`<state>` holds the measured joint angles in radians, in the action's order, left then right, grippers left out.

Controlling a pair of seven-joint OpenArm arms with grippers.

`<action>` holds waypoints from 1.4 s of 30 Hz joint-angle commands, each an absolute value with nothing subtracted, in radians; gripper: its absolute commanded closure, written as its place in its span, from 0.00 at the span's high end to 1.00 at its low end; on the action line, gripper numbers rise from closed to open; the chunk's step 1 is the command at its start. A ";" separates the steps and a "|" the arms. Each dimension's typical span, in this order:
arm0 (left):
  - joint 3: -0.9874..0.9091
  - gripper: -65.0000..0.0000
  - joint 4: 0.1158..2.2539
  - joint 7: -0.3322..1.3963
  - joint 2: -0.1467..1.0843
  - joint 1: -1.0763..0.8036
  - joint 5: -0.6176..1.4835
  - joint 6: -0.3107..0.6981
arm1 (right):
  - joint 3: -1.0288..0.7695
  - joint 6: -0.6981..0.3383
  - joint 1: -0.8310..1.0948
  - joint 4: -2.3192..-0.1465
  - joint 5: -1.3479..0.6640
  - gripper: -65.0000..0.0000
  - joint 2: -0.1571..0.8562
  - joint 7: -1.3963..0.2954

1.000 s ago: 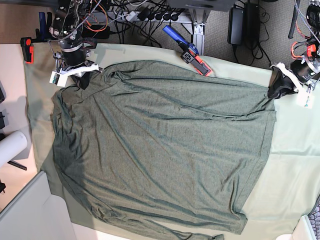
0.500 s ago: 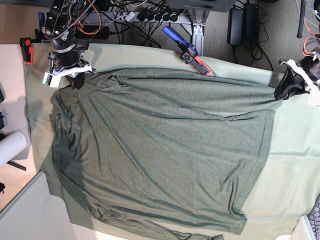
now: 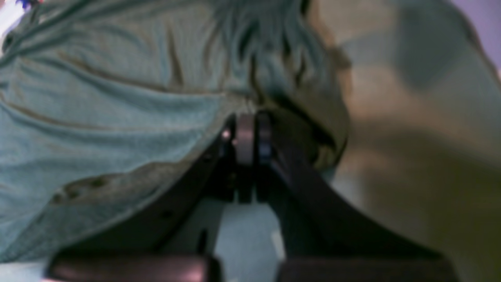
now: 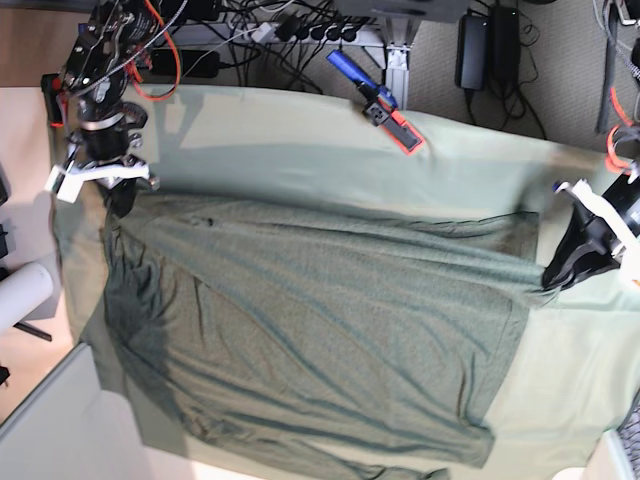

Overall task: Fold the T-shirt properly
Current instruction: 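Lift the shoulders and drag the shirt away from the collar side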

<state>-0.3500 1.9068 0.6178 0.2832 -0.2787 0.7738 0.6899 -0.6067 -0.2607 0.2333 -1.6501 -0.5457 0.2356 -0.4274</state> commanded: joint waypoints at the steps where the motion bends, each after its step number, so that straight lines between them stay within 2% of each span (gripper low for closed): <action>1: -0.334 0.00 1.887 0.598 0.294 -0.248 0.780 0.698 | -0.613 -0.261 0.212 -1.667 -0.550 0.00 0.252 -0.402; 9: -0.185 0.00 1.589 0.503 0.294 -0.035 0.672 0.698 | -0.612 -0.262 0.141 -1.636 -0.530 0.00 0.252 -0.403; 18: -0.138 0.02 1.398 0.496 0.294 0.121 0.664 0.698 | -0.612 -0.262 0.107 -1.628 -0.470 0.00 0.252 -0.401; 20: -0.114 0.19 1.355 0.487 0.293 0.141 0.659 0.698 | -0.612 -0.262 0.106 -1.628 -0.471 0.00 0.252 -0.401; 23: -0.096 0.51 1.306 0.483 0.294 0.156 0.657 0.698 | -0.604 -0.262 0.106 -1.628 -0.471 0.00 0.251 -0.401; 24: -0.096 0.56 1.302 0.492 0.294 0.155 0.659 0.698 | -0.601 -0.262 0.106 -1.628 -0.471 0.00 0.252 -0.401; 33: -0.213 0.57 1.303 0.703 0.320 0.094 0.795 0.698 | -0.595 -0.262 0.109 -1.625 -0.445 0.00 0.251 -0.402; 42: -0.240 0.57 1.322 0.734 0.343 -0.085 0.860 0.698 | -0.595 -0.262 0.109 -1.625 -0.445 0.00 0.248 -0.402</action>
